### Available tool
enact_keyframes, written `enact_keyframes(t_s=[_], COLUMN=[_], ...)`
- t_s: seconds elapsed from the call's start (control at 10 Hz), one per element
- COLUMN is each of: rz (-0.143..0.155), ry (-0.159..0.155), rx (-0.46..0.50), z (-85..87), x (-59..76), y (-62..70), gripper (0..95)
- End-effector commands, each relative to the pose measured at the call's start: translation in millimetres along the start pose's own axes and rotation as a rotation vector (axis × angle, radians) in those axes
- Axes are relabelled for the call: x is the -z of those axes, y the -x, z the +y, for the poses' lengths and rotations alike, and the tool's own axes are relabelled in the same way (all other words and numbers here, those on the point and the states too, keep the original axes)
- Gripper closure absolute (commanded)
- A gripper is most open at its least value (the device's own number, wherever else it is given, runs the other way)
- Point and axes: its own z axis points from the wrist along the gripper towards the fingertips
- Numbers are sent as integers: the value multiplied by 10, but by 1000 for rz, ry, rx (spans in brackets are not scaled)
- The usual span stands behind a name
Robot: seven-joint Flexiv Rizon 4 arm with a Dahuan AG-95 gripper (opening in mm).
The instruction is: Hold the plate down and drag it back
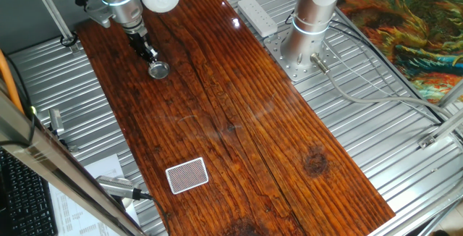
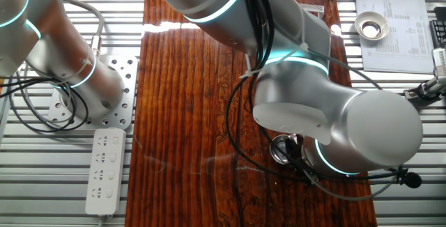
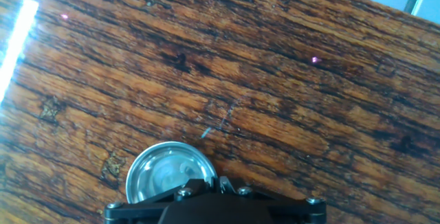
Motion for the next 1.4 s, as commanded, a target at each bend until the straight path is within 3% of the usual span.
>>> enact_keyframes(t_s=[0.1, 1.4], rz=[-1, 11], ry=[0, -20], rx=[6, 45], z=[-11, -89], x=[0, 41], y=[-22, -159], gripper=[950, 950])
